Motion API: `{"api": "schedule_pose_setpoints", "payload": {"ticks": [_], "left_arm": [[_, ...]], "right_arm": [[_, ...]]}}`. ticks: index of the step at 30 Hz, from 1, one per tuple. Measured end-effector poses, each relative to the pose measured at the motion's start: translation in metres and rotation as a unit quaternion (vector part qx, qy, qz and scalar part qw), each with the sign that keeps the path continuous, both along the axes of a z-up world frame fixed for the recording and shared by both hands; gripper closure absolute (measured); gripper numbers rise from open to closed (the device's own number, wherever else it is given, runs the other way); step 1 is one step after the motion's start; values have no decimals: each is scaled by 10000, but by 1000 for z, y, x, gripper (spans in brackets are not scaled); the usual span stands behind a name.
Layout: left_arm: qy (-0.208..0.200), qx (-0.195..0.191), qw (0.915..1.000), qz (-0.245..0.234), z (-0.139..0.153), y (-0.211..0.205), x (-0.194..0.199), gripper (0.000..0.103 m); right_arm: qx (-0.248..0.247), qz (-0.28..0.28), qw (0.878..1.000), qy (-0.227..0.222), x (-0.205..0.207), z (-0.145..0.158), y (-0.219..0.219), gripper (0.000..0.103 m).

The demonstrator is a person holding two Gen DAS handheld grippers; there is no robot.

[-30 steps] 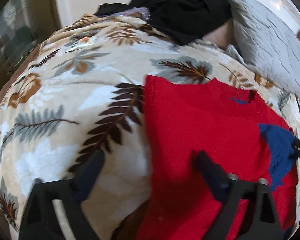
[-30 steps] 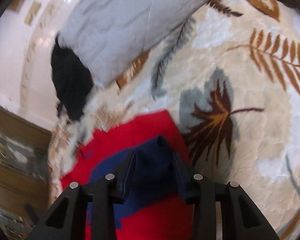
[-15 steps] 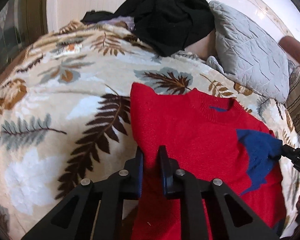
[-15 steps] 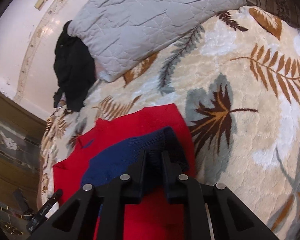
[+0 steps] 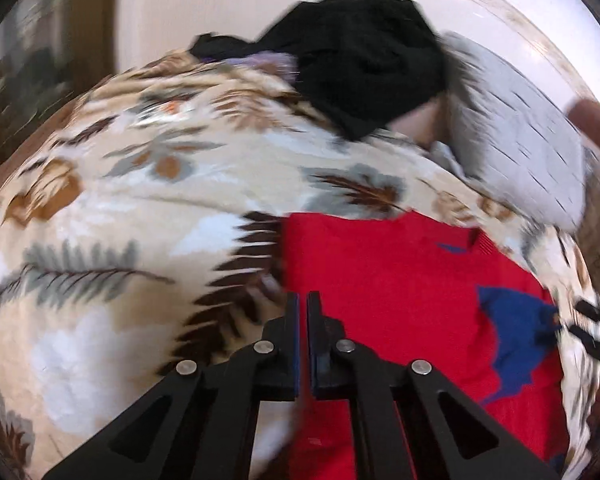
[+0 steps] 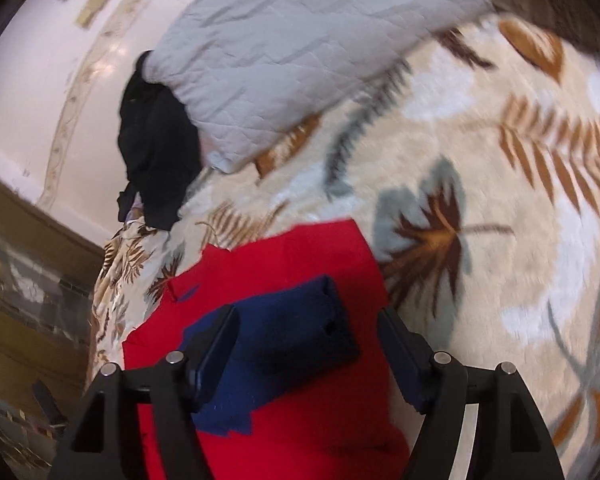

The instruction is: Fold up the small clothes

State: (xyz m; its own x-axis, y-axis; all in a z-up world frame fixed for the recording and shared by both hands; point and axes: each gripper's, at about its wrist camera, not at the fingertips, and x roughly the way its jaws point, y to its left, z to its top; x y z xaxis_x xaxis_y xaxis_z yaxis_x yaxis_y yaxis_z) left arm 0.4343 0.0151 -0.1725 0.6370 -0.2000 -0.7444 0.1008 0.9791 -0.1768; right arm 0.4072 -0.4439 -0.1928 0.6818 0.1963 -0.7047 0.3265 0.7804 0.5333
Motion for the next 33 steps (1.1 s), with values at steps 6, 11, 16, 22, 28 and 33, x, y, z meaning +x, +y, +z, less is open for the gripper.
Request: {"api": "schedule_pose_setpoints", "payload": {"ticks": [6, 11, 16, 22, 28, 33], "left_arm": [[107, 411, 9966, -700, -9, -45, -8, 41], [265, 1278, 9898, -575, -28, -53, -5, 41], [339, 1262, 9906, -414, -28, -41, -4, 41], [425, 1184, 9916, -314, -28, -32, 1, 38], [265, 917, 9951, -257, -18, -26, 1, 38], [458, 1238, 9907, -337, -31, -32, 3, 38]], "right_arm": [[74, 378, 9982, 465, 22, -30, 7, 64], [52, 636, 9969, 470, 18, -26, 15, 93], [559, 663, 9962, -91, -9, 12, 13, 94], [37, 78, 9948, 1019, -4, -19, -5, 90], [26, -220, 9996, 151, -14, 14, -20, 57], [-87, 526, 9984, -161, -6, 15, 15, 34]]}}
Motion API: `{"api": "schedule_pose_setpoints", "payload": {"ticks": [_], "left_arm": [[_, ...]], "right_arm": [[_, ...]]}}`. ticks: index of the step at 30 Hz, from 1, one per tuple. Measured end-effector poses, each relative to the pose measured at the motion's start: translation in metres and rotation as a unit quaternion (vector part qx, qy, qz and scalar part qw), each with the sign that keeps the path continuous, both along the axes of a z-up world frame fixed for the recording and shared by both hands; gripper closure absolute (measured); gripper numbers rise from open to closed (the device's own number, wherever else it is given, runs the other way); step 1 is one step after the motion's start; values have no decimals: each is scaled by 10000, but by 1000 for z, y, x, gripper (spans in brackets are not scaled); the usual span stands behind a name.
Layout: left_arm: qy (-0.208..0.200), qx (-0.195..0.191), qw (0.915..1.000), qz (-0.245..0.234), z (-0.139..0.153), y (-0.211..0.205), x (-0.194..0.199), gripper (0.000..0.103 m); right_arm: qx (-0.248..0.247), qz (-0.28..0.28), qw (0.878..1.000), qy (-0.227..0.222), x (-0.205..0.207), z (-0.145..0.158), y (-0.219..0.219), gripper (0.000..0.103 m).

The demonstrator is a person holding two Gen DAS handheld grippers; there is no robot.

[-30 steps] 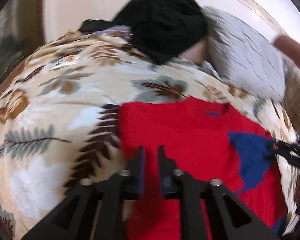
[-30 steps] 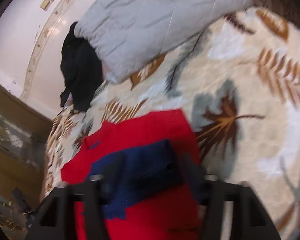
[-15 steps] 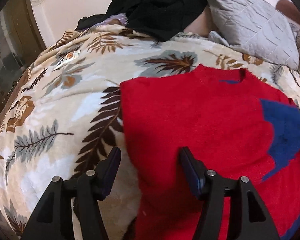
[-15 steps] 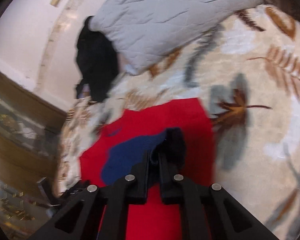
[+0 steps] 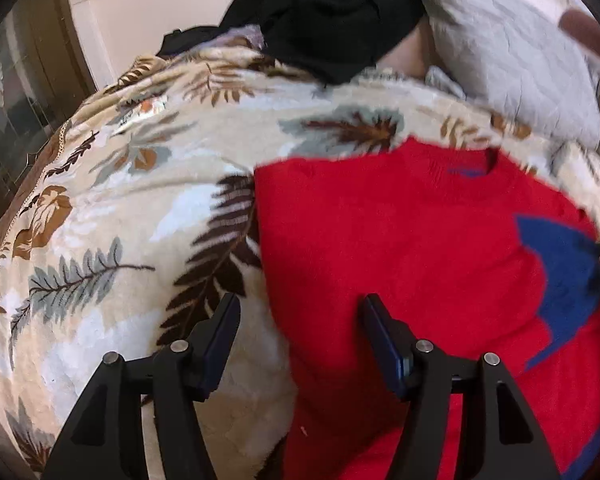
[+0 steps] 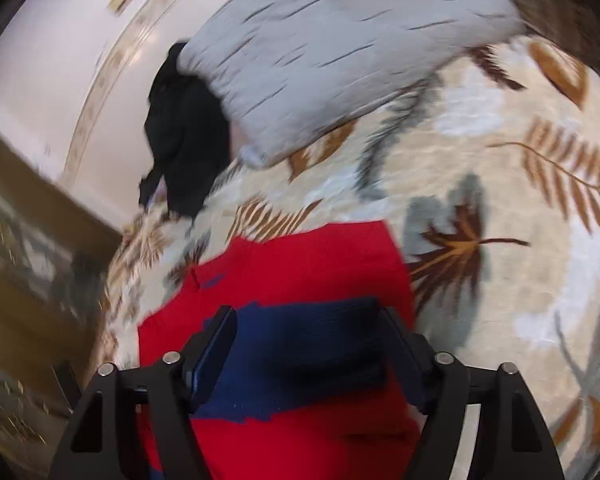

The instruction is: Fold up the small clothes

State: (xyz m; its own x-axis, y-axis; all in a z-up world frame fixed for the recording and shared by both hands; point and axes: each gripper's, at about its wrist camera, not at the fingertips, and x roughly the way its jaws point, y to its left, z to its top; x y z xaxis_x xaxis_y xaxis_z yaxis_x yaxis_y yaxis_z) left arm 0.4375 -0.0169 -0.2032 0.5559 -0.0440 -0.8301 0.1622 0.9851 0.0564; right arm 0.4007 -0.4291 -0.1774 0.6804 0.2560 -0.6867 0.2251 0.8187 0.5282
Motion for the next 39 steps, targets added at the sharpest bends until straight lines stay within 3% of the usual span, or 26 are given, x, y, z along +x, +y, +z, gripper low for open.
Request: {"api": "schedule_pose_setpoints", "payload": {"ticks": [3, 5, 6, 8, 11, 13, 14, 17, 20, 24, 27, 29, 34, 39], "left_arm": [[-6, 49, 10000, -60, 1, 1, -4, 35], [-16, 61, 10000, -75, 5, 3, -8, 34], [-39, 52, 9999, -76, 8, 5, -10, 34], [-191, 73, 9997, -95, 18, 8, -20, 34], [-591, 158, 9980, -145, 38, 12, -44, 33], [-803, 392, 9960, -90, 51, 15, -66, 20], [-917, 543, 9943, -58, 55, 16, -78, 18], [-1366, 917, 9863, -84, 67, 21, -122, 16], [-1583, 708, 9847, -192, 75, 27, -161, 12], [-1117, 282, 9933, -132, 59, 45, -202, 10], [-437, -429, 9981, 61, 36, 69, -226, 10], [6, -967, 9950, 237, 18, 89, -241, 10], [574, -1090, 9897, 733, -13, 111, -260, 10], [1145, -1086, 9862, 500, -41, 99, -263, 10]], "right_arm": [[-261, 451, 9975, 487, 18, -22, 23, 64], [-504, 531, 9942, 789, 22, -38, 29, 66], [-571, 548, 9942, 723, 20, -36, 30, 66], [-625, 600, 9943, 623, 13, -25, 31, 64], [-511, 654, 9965, -52, -20, 4, 28, 63], [-406, 629, 9958, -519, -50, 22, 25, 45], [-363, 557, 9952, -722, -66, 29, 23, 27], [-273, 518, 9920, -1122, -106, 41, 23, 25], [-291, 698, 9928, -925, -157, 32, 27, 25], [-144, 929, 9948, -387, -203, 10, 32, 25], [-88, 1017, 9948, 60, -234, -13, 34, 25], [74, 1014, 9942, 338, -245, -26, 34, 26], [286, 987, 9903, 939, -259, -52, 37, 27], [104, 889, 9852, 1461, -266, -71, 45, 27]]}}
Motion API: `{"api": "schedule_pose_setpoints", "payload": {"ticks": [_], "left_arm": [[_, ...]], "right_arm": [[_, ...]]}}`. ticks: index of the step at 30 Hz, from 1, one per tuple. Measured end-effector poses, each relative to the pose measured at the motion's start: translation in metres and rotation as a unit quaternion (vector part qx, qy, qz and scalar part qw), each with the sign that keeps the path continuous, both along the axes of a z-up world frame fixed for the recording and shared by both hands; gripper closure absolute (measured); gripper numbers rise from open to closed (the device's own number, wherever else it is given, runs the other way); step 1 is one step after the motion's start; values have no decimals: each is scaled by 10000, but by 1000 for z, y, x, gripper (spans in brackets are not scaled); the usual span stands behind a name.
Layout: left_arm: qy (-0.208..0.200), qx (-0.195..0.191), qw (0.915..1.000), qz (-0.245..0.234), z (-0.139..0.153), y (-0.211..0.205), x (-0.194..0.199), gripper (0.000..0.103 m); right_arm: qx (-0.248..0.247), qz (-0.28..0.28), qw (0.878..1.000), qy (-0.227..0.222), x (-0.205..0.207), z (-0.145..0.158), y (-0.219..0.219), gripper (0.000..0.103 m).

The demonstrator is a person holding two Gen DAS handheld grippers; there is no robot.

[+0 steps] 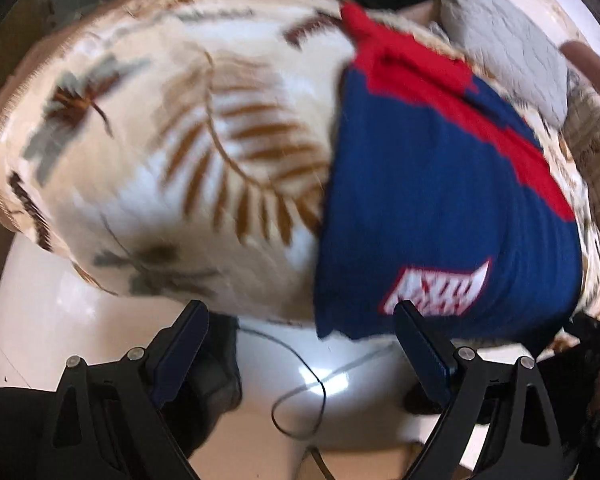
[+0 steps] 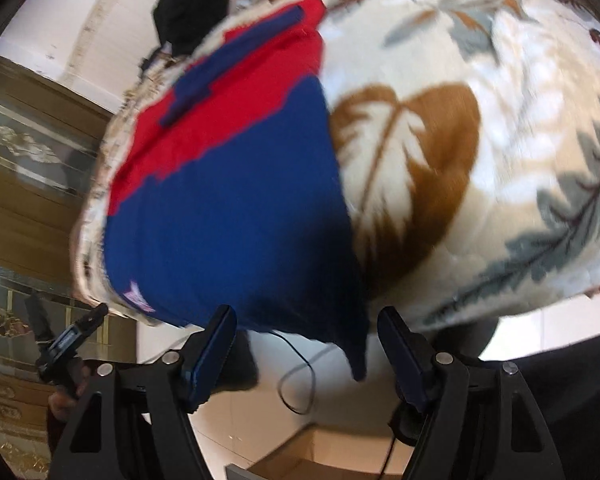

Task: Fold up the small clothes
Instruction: 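Grasp the navy hem with both grippers and lift it off the bed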

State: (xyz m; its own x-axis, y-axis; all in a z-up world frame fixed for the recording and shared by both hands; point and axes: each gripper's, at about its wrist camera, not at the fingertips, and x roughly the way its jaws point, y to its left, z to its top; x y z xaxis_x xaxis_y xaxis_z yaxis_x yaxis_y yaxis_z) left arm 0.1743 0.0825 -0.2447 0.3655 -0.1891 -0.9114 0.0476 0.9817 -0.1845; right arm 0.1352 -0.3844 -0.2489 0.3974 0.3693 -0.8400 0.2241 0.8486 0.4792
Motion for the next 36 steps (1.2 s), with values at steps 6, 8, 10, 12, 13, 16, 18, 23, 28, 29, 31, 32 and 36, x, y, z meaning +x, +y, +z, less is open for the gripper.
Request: {"api": "schedule_pose_setpoints", "payload": {"ticks": [6, 8, 10, 12, 13, 16, 18, 23, 28, 29, 31, 32, 36], "left_arm": [[331, -38, 9994, 133, -26, -1, 10, 10], [357, -13, 9993, 135, -32, -4, 16, 10], [300, 6, 9994, 148, -35, -8, 21, 10], [184, 70, 9998, 64, -33, -13, 24, 10], [113, 168, 9998, 26, -31, -16, 24, 10], [-25, 180, 9997, -146, -30, -23, 21, 35], [60, 35, 9993, -365, -34, -31, 21, 59], [110, -84, 9982, -578, -36, -41, 19, 78], [228, -280, 9981, -506, -38, -29, 18, 73], [294, -299, 9979, -501, -41, -27, 19, 68], [421, -366, 9976, -420, -48, -22, 21, 36], [441, -370, 9976, -377, -49, -21, 22, 34], [435, -391, 9973, -440, -50, -19, 22, 34]], "right_arm": [[-179, -30, 9988, 453, 8, -16, 3, 27], [-247, -46, 9985, 493, 7, -20, 2, 27], [-281, -91, 9984, 486, 9, -23, 2, 27], [-325, -132, 9984, 435, 10, -25, 3, 27], [-340, -122, 9984, 429, 12, -26, 3, 27], [-387, -77, 9985, 376, 12, -27, 5, 27], [-459, -50, 9986, 272, 11, -25, 6, 27], [-470, 7, 9986, 258, 9, -28, 14, 43], [-535, 146, 9976, 416, 6, -32, 25, 79], [-508, 142, 9979, 385, 4, -30, 25, 79], [-429, 153, 9984, 344, 4, -28, 25, 79], [-427, 158, 9984, 345, 6, -27, 25, 79], [-637, 90, 9955, 698, 16, -35, 30, 76]]}}
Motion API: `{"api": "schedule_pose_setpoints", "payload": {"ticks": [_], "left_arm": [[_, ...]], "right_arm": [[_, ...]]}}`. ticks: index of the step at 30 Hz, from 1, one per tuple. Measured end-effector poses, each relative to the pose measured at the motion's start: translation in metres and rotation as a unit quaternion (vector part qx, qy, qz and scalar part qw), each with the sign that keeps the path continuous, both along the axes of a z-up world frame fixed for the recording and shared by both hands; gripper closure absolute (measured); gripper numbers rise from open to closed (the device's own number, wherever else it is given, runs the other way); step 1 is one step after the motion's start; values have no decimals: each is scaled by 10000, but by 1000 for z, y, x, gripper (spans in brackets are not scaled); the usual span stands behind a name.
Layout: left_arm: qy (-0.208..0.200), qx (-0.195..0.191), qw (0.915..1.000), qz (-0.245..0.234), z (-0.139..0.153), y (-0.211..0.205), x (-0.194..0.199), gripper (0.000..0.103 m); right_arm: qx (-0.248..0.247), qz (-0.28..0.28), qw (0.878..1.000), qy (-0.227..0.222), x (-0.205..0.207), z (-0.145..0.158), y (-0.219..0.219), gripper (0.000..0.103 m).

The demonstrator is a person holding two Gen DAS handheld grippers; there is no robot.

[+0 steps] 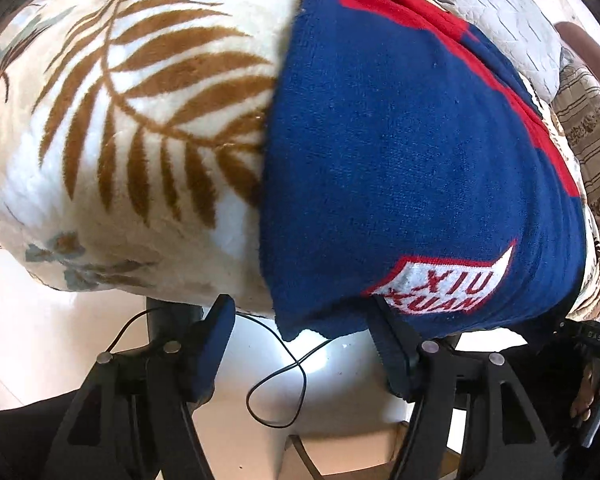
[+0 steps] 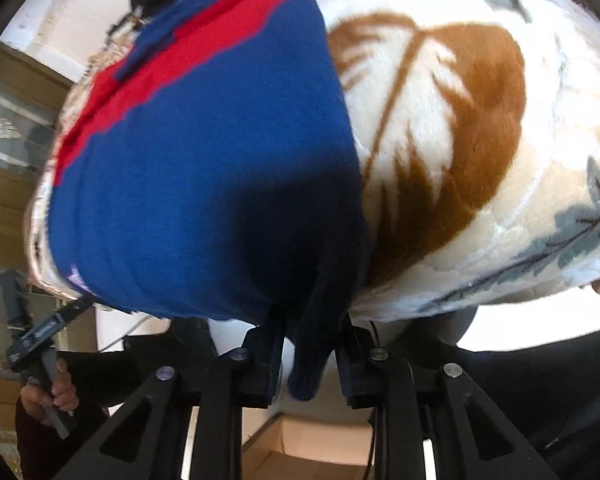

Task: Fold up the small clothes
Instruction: 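Grasp the navy hem with both grippers and lift it off the bed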

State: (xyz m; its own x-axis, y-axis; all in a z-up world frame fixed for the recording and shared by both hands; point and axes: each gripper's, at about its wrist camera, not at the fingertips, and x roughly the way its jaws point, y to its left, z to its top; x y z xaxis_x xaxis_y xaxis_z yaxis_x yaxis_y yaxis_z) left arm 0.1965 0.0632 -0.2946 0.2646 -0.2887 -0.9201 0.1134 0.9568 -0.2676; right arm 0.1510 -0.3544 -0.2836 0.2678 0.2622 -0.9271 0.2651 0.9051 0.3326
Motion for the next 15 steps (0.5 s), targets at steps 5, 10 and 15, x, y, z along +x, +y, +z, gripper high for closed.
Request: {"api": "schedule_pose_setpoints", "payload": {"ticks": [5, 10, 15], "left_arm": [[92, -5, 9999, -68, -8, -6, 13, 35], [-70, -406, 9990, -169, -7, -3, 13, 94], [-222, -909, 9954, -208, 10, 5, 0, 97]], "right_arm": [[-13, -40, 9995, 300, 7, -15, 2, 76], [139, 3, 9999, -38, 7, -12, -3, 77], [343, 82, 9990, -278, -1, 6, 0, 95]]}}
